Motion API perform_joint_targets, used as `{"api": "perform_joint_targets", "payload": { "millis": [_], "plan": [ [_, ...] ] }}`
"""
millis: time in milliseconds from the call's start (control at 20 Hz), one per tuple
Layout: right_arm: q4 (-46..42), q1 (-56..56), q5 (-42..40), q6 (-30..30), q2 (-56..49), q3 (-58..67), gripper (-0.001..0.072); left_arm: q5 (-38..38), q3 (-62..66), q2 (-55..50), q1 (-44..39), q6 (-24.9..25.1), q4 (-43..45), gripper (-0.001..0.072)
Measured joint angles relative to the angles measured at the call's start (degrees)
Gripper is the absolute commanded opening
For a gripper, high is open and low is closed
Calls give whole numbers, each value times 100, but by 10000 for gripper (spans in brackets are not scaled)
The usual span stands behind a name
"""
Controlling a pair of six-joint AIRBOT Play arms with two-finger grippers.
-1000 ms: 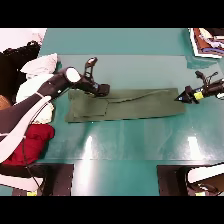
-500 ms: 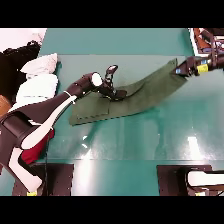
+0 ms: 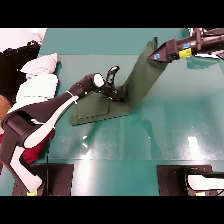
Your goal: Fold the shirts.
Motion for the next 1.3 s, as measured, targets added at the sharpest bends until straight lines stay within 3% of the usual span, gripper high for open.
{"api": "perform_joint_targets", "payload": {
  "millis": [250, 500, 600, 700, 950, 1250, 1300],
  "plan": [
    [24, 791, -503, 7, -28, 31, 20, -503, 2, 772, 778, 0, 586, 25],
    [26, 2044, -1364, 7, -470, 35, 35, -1137, 2, 2087, 2076, 0, 1515, 25],
    [33, 2632, -1742, -59, -791, 35, 178, -1333, 2, 2568, 2553, 2, 1759, 25],
    [44, 3163, -2142, -236, -1110, 37, 419, -1471, 4, 2959, 2957, 4, 1915, 25],
    [-90, 3637, -2354, -520, -1585, 37, 416, -1799, 2, 3386, 3416, 9, 2057, 25],
    [-612, 2481, -1429, -365, -1248, -675, 418, -2142, 2, 3482, 3523, 9, 2094, 25],
    [-680, 2164, -1375, -345, -1130, -990, 546, -2166, 2, 3486, 3528, 9, 2092, 25]
  ]
}}
